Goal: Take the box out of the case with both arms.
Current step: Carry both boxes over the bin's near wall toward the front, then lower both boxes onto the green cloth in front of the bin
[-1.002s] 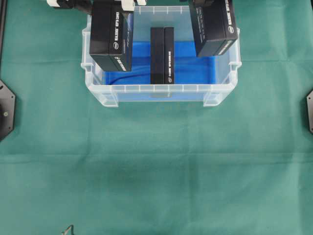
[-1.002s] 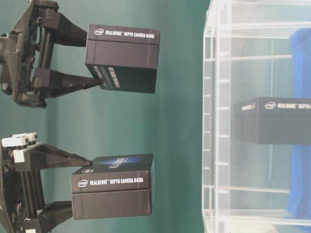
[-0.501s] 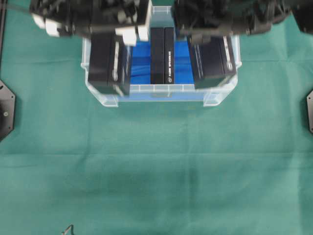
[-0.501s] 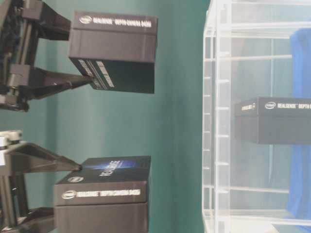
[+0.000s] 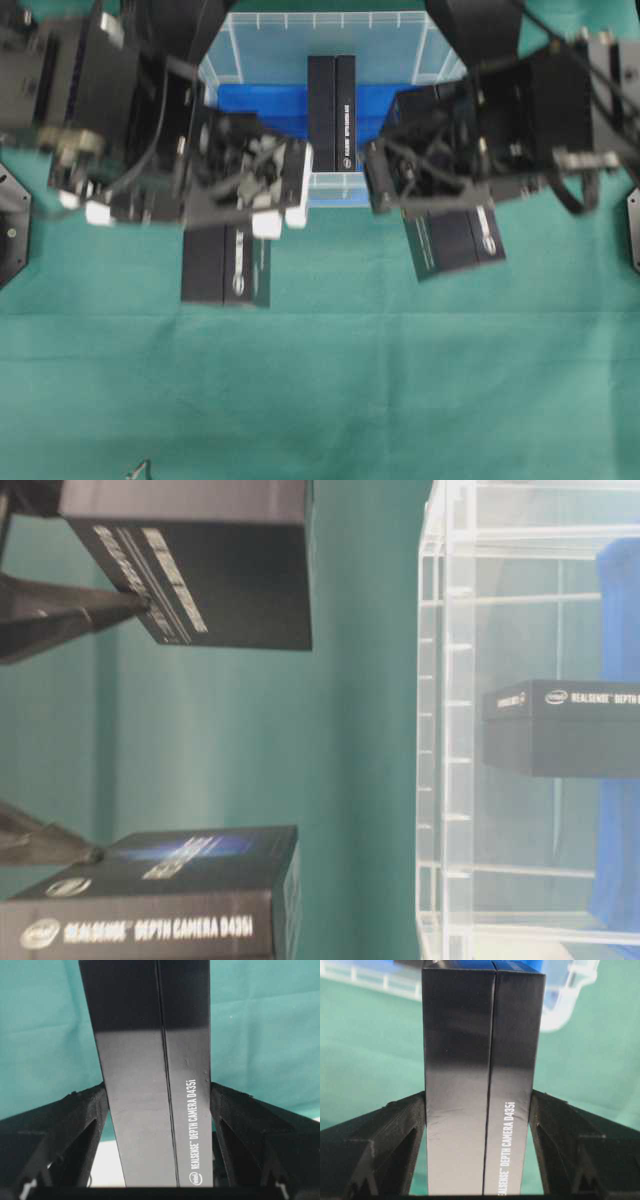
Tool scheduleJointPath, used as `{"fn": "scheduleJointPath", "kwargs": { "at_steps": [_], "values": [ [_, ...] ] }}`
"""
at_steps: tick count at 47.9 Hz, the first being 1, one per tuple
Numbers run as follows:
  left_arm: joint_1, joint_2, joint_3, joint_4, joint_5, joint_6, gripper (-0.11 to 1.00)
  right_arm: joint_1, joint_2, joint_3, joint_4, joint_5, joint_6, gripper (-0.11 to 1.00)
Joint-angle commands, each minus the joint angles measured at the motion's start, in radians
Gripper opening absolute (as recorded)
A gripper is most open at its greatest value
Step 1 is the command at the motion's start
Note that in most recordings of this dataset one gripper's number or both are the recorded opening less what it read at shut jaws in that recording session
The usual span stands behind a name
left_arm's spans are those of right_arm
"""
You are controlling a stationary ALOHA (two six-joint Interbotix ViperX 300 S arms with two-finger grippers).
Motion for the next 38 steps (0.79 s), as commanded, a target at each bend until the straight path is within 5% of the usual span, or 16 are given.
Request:
{"fn": "scheduleJointPath", "kwargs": {
  "at_steps": [1,23,38],
  "values": [
    [-0.038,-0.018,-0.009,0.005,-0.002,-0.038,0.63,0.038,-0.032,-0.028,-0.006,0.003,0.029,0.67],
    [-0.146,-0.015,0.000,0.005,-0.005,-0.132,0.63,0.186,-0.028,-0.029,-0.031,0.011,0.218,0.67],
    [-0.170,-0.012,-0.002,0.005,-0.008,-0.144,0.63,0.210,-0.026,-0.028,-0.031,0.015,0.255,0.67]
  ]
}}
